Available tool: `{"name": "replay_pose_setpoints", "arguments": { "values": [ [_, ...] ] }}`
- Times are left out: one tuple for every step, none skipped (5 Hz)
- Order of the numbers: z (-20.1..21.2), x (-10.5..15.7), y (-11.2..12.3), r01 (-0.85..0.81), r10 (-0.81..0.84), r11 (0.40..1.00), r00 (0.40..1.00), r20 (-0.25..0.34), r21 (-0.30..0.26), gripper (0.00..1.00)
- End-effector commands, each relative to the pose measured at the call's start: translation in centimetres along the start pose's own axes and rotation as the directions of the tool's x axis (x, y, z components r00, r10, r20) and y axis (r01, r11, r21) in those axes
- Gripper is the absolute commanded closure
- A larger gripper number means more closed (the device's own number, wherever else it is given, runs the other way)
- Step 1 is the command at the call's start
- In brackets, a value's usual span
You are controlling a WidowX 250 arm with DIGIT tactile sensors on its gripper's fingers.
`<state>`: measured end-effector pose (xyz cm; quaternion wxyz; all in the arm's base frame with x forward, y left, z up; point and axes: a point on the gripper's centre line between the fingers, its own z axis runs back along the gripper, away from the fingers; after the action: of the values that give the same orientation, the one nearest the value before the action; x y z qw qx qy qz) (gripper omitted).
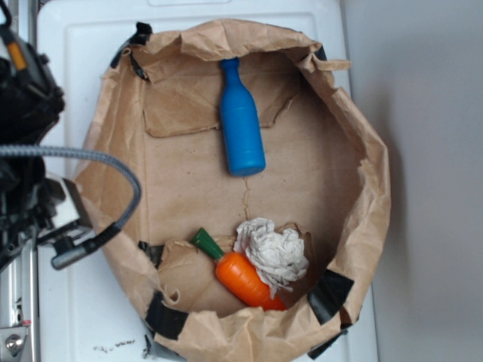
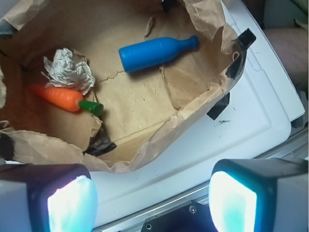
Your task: Grab the blue bottle.
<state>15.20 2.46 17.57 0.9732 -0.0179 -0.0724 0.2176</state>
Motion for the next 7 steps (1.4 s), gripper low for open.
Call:
{"name": "replay_pose_setpoints", "arguments": {
  "values": [
    [-0.6, 2.0, 1.7, -0.163, 0.163, 0.987, 0.986, 0.038, 0.002, 0.0],
    [-2.1, 3.1, 0.7, -0.269, 0.268, 0.963, 0.963, 0.039, 0.022, 0.0],
    [-3.2, 4.4, 0.3, -0.342, 0.341, 0.939, 0.939, 0.033, 0.038, 0.0],
    [-2.6, 5.5, -0.9, -0.403, 0.403, 0.914, 0.915, 0.021, 0.036, 0.0],
    [-1.3, 8.2, -1.7, -0.445, 0.446, 0.895, 0.895, -0.027, 0.036, 0.0],
    [-1.4, 13.1, -3.3, -0.482, 0.484, 0.875, 0.873, -0.064, 0.039, 0.0],
    [-4.6, 16.5, -4.5, -0.493, 0.494, 0.869, 0.868, -0.038, 0.035, 0.0]
  ]
}}
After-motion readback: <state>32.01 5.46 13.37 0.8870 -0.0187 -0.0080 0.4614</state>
